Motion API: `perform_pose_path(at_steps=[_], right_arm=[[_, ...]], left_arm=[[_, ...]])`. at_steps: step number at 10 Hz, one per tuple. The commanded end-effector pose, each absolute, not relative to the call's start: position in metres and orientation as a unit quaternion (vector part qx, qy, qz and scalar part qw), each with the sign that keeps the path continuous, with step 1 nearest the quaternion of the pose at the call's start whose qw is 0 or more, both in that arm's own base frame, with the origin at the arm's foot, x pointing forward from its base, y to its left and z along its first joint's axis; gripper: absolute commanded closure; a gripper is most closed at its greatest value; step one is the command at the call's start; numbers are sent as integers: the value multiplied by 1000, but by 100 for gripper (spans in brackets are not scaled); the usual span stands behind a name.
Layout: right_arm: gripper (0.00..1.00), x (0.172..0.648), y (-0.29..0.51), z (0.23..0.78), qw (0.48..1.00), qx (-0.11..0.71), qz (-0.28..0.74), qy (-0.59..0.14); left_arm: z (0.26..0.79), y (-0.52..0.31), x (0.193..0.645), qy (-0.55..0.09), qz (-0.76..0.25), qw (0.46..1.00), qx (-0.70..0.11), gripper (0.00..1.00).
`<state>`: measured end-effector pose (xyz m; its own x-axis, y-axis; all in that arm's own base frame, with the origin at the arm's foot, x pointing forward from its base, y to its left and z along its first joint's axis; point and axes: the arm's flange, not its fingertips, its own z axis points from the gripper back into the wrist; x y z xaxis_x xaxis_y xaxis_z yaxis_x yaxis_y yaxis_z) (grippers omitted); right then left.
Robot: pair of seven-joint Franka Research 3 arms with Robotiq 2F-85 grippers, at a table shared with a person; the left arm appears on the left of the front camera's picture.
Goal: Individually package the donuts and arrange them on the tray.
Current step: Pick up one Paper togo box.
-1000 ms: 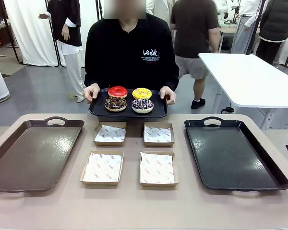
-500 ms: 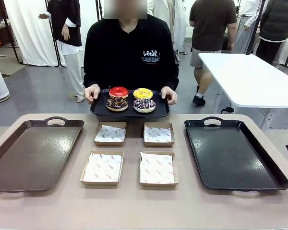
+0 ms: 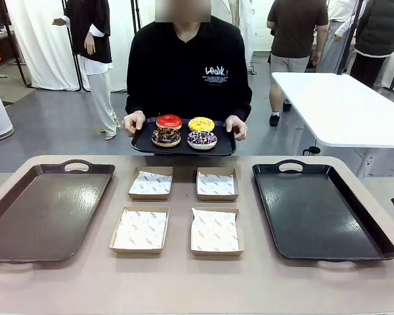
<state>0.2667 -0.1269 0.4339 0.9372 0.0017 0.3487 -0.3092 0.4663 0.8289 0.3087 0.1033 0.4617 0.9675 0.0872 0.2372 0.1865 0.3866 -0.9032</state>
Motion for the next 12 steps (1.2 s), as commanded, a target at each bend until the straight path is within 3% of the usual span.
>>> perform_pose_path(at_steps=[1, 7, 12], right_arm=[[0, 270, -128, 434, 835, 518, 96, -162], [0, 267, -127, 434, 843, 508, 92, -151], [0, 291, -26, 505, 916, 358, 162, -87]], left_arm=[[463, 104, 311, -134, -35, 815, -562, 0], [463, 104, 311, -134, -35, 815, -562, 0], [463, 104, 311, -134, -35, 815, -562, 0]])
